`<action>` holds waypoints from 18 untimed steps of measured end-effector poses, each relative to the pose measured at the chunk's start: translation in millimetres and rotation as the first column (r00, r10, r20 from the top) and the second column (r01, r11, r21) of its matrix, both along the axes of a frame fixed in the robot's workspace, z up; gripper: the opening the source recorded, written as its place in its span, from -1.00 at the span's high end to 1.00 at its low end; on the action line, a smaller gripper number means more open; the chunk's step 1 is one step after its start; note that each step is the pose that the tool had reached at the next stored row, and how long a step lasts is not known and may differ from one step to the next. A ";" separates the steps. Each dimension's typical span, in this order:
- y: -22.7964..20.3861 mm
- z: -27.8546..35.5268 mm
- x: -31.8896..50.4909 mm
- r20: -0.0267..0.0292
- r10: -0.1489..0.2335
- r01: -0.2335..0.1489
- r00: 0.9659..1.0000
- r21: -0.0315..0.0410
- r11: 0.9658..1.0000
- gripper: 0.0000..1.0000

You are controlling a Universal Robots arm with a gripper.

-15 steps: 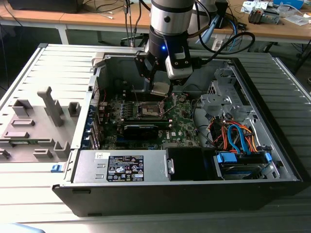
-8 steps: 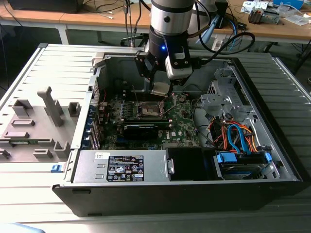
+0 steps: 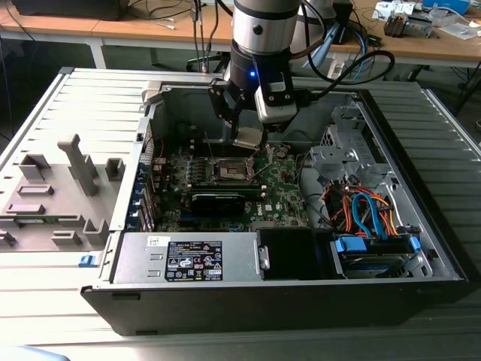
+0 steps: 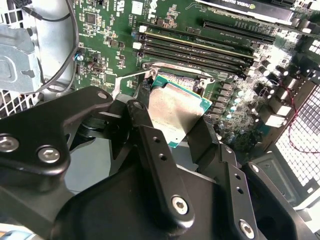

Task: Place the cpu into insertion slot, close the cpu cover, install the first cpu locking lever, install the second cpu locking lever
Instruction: 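Place the cpu into insertion slot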

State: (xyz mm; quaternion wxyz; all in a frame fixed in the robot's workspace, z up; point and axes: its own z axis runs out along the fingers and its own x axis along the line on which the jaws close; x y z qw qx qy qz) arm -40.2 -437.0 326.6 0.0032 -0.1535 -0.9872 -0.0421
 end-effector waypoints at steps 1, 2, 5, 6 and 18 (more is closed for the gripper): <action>0.0 0.0 0.0 0.000 -0.001 0.001 1.000 0.000 1.000 -0.09; 0.0 0.0 0.0 0.000 -0.003 0.003 1.000 0.000 1.000 -0.09; 0.0 0.0 0.0 0.000 -0.007 0.007 1.000 0.000 1.000 -0.09; 0.0 0.0 0.0 0.000 -0.009 0.009 1.000 0.000 1.000 -0.09; 0.0 -0.1 0.0 0.000 -0.022 0.022 1.000 0.000 1.000 -0.09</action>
